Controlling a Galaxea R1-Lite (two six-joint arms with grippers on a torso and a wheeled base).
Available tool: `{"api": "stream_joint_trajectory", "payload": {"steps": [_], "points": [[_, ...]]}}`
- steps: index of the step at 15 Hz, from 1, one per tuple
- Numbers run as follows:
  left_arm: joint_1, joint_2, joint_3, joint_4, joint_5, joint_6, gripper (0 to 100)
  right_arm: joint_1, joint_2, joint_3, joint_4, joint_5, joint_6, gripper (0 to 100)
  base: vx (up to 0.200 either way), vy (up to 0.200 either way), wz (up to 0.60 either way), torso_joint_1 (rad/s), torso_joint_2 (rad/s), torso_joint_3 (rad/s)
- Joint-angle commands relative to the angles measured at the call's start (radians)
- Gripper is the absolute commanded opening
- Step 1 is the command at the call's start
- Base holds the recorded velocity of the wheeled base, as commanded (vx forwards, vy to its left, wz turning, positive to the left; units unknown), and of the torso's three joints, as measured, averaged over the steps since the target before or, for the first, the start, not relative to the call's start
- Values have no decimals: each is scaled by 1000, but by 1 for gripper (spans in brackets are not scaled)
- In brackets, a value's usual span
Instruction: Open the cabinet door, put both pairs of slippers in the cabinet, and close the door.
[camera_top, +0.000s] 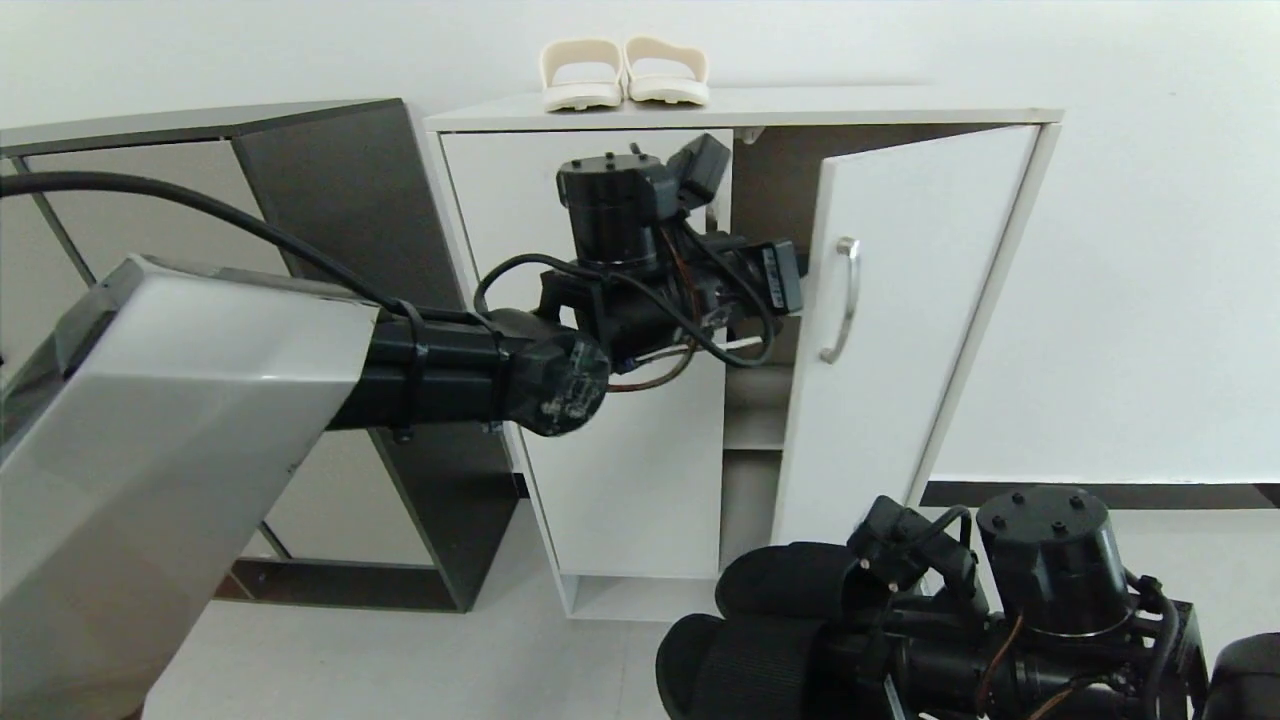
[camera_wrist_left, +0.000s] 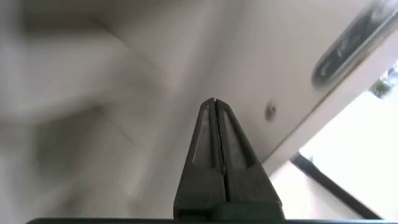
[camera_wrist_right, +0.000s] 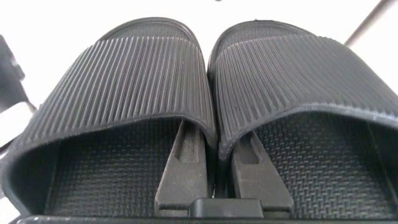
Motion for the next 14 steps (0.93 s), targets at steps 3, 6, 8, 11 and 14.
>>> {"api": "stream_joint_trajectory", "payload": {"steps": [3,6,8,11,14], "points": [[-88,-42,48,-23,3,2,0,28,-24,7,-4,-1,-1,0,-200,0,0,-1,2,2],[-16,-83,80,-53,45,4,0,9,6,-48,-5,-11,13,0,-67,0,0,2,-1,2],[38,-194,183,-69,123,4,0,-48,49,-120,-10,-81,48,0,0,0,0,0,0,0],[102,-513,477,-28,135,58,0,-92,114,-237,-8,-241,134,0,0,0,0,0,0,0],[124,-913,739,234,328,193,0,-97,157,-292,-8,-362,134,0,0,0,0,0,0,0]]}}
